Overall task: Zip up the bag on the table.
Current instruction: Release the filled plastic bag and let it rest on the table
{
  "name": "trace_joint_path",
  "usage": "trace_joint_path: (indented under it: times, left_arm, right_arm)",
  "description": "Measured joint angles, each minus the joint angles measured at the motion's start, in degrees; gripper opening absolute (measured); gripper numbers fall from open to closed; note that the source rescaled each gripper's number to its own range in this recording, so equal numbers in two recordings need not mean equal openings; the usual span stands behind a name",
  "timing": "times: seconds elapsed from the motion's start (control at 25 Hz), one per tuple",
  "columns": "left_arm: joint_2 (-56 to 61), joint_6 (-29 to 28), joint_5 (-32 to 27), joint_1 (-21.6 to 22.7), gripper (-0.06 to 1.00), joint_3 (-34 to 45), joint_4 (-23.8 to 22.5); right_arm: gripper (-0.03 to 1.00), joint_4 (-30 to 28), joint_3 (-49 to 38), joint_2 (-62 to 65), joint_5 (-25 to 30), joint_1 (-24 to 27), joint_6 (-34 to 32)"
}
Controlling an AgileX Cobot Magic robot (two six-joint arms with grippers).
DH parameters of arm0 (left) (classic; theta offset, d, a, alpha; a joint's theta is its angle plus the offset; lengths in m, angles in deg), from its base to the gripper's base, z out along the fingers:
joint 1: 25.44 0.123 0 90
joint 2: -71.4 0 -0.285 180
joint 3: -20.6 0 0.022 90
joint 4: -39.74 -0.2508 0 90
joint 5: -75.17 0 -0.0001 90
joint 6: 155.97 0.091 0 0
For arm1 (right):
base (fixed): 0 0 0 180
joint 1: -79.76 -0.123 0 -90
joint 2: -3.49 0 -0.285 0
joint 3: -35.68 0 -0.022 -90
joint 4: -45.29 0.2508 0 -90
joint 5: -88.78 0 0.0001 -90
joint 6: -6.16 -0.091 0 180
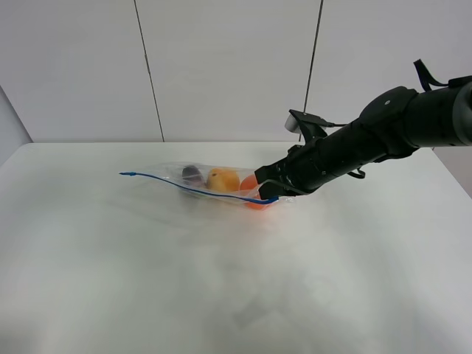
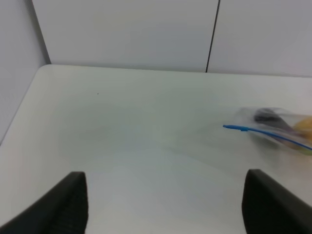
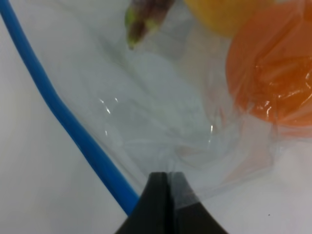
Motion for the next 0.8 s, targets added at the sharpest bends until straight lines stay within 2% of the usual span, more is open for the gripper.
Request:
trace_joint_path:
  times: [0.56,0.8]
  left_arm:
    - [9.0,0.24,-6.35,0.0,1.0,0.66,0.22]
    - [14.79,-1.07,-7.28,0.0,1.0,7.96,0.22]
  right_arm:
    - [0.0,-0.35,0.0,0.0,-0.06,0.0,-0.23]
    - [0.0,-0.35,0.0,0.0,-0.06,0.0,-0.23]
